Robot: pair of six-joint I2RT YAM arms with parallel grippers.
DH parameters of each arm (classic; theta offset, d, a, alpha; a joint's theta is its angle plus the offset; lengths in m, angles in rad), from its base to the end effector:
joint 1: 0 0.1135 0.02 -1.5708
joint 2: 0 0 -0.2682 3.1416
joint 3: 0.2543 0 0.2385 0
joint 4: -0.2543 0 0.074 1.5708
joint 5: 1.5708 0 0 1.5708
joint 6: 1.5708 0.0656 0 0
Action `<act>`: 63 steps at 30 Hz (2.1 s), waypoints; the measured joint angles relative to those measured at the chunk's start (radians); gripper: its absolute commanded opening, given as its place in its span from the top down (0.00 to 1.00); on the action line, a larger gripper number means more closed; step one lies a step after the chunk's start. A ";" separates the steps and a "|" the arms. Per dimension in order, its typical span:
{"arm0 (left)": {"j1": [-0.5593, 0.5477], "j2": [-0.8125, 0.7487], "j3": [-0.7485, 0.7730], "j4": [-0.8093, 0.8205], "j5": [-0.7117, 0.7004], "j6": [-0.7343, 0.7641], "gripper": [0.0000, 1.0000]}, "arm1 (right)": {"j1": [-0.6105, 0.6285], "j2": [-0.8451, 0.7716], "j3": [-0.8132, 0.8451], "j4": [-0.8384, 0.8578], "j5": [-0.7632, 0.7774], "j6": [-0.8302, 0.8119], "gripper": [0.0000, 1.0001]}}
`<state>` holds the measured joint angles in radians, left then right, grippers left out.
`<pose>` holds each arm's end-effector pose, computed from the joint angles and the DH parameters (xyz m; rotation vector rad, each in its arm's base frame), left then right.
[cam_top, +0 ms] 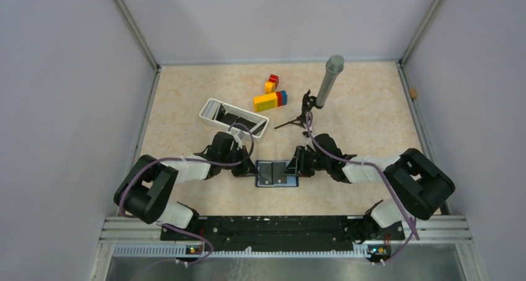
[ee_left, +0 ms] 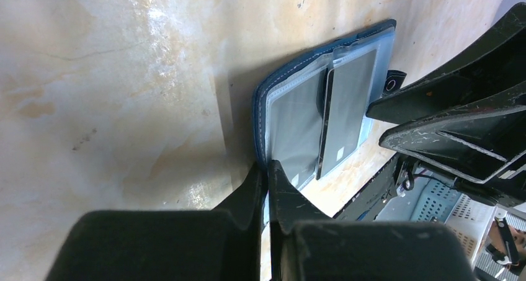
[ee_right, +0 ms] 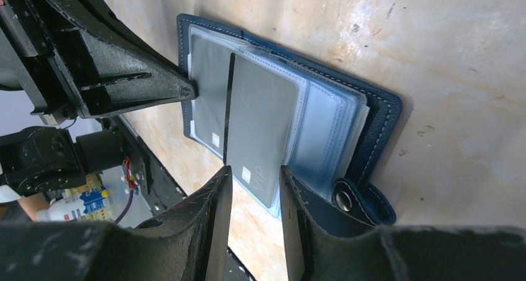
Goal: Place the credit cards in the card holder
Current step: Turn over the card holder at the center of the board.
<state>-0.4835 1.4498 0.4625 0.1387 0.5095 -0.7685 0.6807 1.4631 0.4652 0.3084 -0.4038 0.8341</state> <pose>0.2079 -0.1453 0.1217 -0.1169 2.6272 -1.1314 0.1939 0.1902 0.1332 -0.0491 2.5164 1.1843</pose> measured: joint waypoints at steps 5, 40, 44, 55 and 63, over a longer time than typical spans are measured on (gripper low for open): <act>-0.001 0.000 0.001 0.000 0.000 0.000 1.00 | 0.017 0.008 0.000 0.033 -0.010 0.016 0.67; -0.004 0.009 0.002 0.014 -0.001 -0.014 1.00 | 0.043 -0.119 0.067 -0.288 0.230 -0.012 0.64; -0.004 0.009 0.002 0.014 -0.001 -0.014 1.00 | 0.043 -0.100 0.066 -0.281 0.223 -0.012 0.64; -0.004 0.009 0.002 0.013 -0.002 -0.014 1.00 | 0.043 -0.070 0.058 -0.200 0.164 -0.003 0.69; -0.004 0.009 0.002 0.013 -0.002 -0.014 1.00 | 0.043 -0.086 0.058 -0.185 0.151 0.000 0.70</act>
<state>-0.4873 1.4586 0.4641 0.1516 0.5079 -0.7830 0.7242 1.3773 0.5236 0.1230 -0.2527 0.8341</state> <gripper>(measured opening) 0.009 0.304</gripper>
